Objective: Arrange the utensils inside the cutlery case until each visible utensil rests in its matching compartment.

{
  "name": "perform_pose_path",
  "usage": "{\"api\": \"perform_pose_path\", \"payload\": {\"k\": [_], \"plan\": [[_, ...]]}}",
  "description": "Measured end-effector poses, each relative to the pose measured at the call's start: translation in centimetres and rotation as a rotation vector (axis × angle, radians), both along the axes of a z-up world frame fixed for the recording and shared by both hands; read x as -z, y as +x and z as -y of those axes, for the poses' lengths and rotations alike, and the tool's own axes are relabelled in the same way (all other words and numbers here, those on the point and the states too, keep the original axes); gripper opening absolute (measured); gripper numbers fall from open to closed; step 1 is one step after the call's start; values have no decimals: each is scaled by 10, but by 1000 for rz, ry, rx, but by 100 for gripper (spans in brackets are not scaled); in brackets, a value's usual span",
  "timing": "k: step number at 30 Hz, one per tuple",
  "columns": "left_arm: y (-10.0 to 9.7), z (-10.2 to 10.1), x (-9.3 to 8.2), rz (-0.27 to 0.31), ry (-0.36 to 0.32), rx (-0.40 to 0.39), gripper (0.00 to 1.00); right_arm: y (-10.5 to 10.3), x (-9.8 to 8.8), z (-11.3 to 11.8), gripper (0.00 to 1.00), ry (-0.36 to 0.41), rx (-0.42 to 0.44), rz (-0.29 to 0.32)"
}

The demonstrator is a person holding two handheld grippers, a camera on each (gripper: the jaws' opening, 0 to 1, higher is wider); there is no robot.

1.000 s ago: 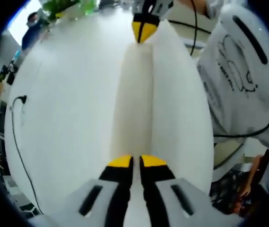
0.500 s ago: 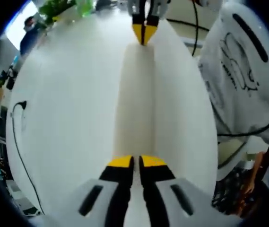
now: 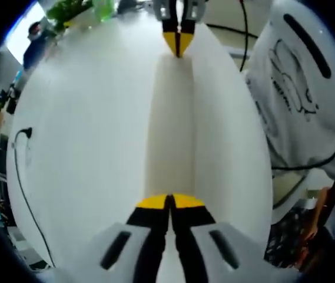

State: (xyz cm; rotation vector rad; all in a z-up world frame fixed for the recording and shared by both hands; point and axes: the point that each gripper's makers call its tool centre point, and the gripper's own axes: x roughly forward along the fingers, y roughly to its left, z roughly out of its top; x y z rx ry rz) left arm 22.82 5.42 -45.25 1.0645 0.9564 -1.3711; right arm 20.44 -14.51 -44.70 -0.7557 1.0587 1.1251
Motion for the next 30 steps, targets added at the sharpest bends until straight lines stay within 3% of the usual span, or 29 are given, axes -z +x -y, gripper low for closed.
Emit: {"api": "perform_pose_path", "payload": {"k": [8,13,17,19,21,30], "plan": [[-4,3,3,17,14,15,1,1,-2,1,0,-3,-15,1],[-5,3,4,-31,-2,-24,1,-1,-4,2,0,10,-36,10],[-5,6,3,-26,-16,-14,3,1,-5,1,0,17,-28,-16],[-5,7,3,-25,-13,-10,4,1,-11,-12,3,108,-60,-8],[-5,9,1,-21,-15,-3,4,5,-14,-12,10,101,-39,-5],[-4,25,1,-18,-39,28,4,5,-5,-14,8,57,-75,1]]}}
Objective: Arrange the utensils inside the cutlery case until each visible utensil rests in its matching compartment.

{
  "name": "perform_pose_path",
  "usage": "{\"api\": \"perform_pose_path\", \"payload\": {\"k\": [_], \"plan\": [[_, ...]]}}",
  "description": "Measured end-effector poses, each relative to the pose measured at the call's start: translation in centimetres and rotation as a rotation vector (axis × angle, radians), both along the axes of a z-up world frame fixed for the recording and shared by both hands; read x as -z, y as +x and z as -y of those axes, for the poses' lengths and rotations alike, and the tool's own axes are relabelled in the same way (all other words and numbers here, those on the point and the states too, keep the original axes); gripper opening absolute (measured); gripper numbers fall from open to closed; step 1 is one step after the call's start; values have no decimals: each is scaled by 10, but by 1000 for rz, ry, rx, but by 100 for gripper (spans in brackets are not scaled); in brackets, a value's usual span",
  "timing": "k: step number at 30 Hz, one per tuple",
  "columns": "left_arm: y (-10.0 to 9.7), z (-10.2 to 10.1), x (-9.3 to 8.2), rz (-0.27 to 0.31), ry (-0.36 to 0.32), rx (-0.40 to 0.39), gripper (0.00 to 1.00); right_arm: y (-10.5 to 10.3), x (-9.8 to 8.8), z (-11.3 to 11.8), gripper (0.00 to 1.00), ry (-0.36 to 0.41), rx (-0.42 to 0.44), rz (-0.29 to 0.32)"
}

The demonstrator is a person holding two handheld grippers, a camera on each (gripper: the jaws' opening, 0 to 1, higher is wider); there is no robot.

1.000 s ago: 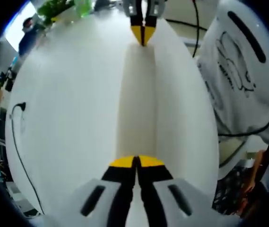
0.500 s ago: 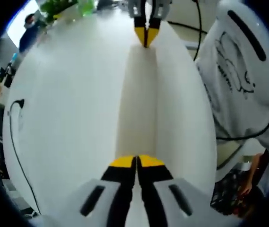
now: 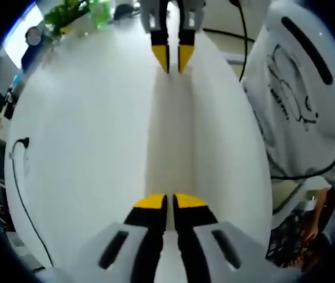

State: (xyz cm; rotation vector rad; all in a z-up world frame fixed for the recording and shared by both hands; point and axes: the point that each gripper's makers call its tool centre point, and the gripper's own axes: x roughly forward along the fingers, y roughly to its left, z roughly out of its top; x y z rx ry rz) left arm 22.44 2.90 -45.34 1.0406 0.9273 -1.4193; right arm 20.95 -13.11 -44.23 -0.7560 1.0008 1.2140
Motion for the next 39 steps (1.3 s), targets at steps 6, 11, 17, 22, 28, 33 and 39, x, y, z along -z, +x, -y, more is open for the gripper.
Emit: {"api": "perform_pose_path", "payload": {"k": [6,11,17,22,28,33,39], "plan": [[12,4,-3,-8,-5,-17,1,4,0,-2,5,-34,-5,22],[10,6,-2,-10,14,6,1,1,4,-3,5,-75,-20,18],[13,8,-1,-21,23,-29,0,-2,7,-5,5,-124,-101,68],[16,10,4,22,38,-23,0,-4,6,-4,5,-100,-69,88],[22,12,6,41,21,-30,1,-4,4,-3,3,-74,-76,83],[20,7,6,32,-21,-93,4,5,0,2,15,-44,-36,95],[17,11,-3,38,-68,-88,5,-5,-3,-3,14,-24,-50,60]]}}
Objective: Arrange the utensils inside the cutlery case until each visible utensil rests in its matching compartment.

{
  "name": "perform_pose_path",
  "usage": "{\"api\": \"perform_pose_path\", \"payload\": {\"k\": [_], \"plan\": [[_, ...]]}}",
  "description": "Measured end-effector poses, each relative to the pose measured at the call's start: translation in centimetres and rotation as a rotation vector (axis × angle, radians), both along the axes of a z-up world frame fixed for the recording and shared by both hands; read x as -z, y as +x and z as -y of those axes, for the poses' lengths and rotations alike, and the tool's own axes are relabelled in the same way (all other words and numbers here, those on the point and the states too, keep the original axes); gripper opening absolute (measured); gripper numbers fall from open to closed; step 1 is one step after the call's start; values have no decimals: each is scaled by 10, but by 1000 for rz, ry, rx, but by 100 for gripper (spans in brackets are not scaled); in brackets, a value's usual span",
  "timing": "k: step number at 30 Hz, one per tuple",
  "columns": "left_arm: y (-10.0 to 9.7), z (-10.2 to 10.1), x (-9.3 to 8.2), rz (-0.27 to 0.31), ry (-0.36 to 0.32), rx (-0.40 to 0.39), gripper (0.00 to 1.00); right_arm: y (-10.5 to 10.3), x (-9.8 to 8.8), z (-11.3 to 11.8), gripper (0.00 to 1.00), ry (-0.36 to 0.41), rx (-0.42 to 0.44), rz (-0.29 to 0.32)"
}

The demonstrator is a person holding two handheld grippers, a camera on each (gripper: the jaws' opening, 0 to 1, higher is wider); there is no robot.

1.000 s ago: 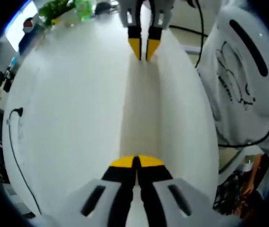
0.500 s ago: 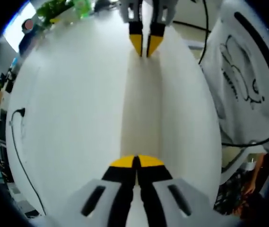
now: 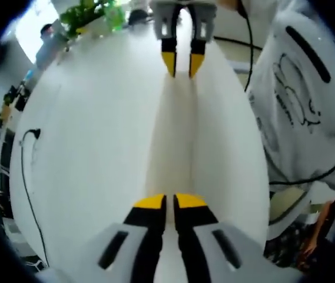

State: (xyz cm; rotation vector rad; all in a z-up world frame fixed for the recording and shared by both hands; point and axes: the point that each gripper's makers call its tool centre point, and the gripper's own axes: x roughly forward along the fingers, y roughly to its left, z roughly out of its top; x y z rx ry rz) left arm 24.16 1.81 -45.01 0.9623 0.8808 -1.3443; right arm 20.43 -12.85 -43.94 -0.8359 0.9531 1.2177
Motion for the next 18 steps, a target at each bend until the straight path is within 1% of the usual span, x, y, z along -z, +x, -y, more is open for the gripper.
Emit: {"api": "perform_pose_path", "payload": {"k": [2,3,4,6,7,8,10,11,12,14,15,18], "plan": [[1,0,0,3,5,8,5,-1,1,0,13,-7,-5,-5],[9,-11,-17,87,21,49,5,0,2,1,13,-10,-1,-11],[2,-18,-21,72,31,49,5,0,3,2,12,-16,1,-16],[-9,-14,-10,56,37,58,5,0,2,2,11,-10,6,-33],[-8,-15,-9,51,44,59,5,0,3,2,11,-9,9,-36],[-12,-14,-6,54,49,75,5,0,2,2,11,-9,7,-39],[-15,-14,-5,49,49,72,4,1,3,2,11,-14,4,-49],[-15,-14,-5,37,47,72,4,1,3,2,11,-18,6,-53],[-16,-14,-6,36,46,72,4,0,4,1,11,-25,-2,-56],[-23,-17,0,26,39,69,4,0,4,1,11,-41,-11,-67],[-25,-18,2,9,37,66,4,1,4,1,11,-45,-14,-71],[-27,-20,4,-3,41,76,4,0,5,0,11,-74,-24,-78]]}}
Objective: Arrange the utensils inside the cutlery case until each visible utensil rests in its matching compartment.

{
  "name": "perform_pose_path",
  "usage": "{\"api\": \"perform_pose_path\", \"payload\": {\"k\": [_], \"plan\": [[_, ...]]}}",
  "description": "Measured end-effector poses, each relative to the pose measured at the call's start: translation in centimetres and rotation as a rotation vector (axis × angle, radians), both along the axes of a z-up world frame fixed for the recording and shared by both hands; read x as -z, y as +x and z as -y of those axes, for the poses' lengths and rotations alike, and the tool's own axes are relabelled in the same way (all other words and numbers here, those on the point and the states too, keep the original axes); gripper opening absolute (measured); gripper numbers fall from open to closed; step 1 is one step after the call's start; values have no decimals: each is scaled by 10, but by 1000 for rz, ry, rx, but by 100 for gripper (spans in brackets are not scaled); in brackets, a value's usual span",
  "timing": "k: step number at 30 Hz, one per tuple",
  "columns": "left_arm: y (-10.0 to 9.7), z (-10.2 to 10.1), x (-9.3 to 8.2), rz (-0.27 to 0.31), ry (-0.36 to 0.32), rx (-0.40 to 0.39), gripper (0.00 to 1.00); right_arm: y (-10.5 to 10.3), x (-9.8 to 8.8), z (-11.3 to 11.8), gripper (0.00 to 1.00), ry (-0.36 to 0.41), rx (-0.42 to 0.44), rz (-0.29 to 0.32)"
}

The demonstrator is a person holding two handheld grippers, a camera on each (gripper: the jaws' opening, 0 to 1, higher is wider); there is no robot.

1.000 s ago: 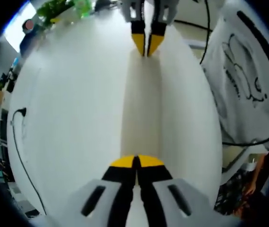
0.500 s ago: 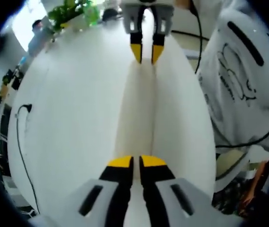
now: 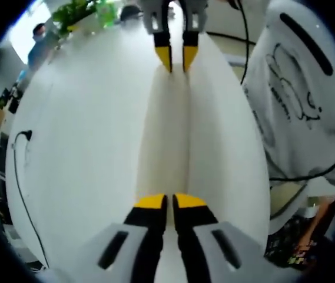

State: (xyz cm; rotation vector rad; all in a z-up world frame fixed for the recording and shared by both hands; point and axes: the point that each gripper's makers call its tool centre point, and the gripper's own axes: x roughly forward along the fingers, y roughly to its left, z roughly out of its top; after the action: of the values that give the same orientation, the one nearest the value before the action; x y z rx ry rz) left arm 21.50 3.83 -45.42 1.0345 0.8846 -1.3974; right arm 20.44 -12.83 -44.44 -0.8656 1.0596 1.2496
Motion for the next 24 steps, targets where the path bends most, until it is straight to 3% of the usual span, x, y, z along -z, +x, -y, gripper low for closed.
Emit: {"api": "perform_pose_path", "payload": {"k": [2,3,10,19,22,24], "plan": [[3,0,1,3,5,-19,1,0,0,0,11,-9,-11,2],[3,2,1,-24,10,-16,0,1,0,1,11,-10,-9,-1],[13,8,0,-11,33,2,0,-2,2,-1,11,-13,-16,12],[17,7,-7,-35,-17,-53,1,0,-1,1,11,24,6,-5],[17,9,-8,-15,-39,-53,3,-5,-3,0,17,43,3,-16],[14,7,-9,3,-43,-44,8,0,-5,-3,28,63,3,30]]}}
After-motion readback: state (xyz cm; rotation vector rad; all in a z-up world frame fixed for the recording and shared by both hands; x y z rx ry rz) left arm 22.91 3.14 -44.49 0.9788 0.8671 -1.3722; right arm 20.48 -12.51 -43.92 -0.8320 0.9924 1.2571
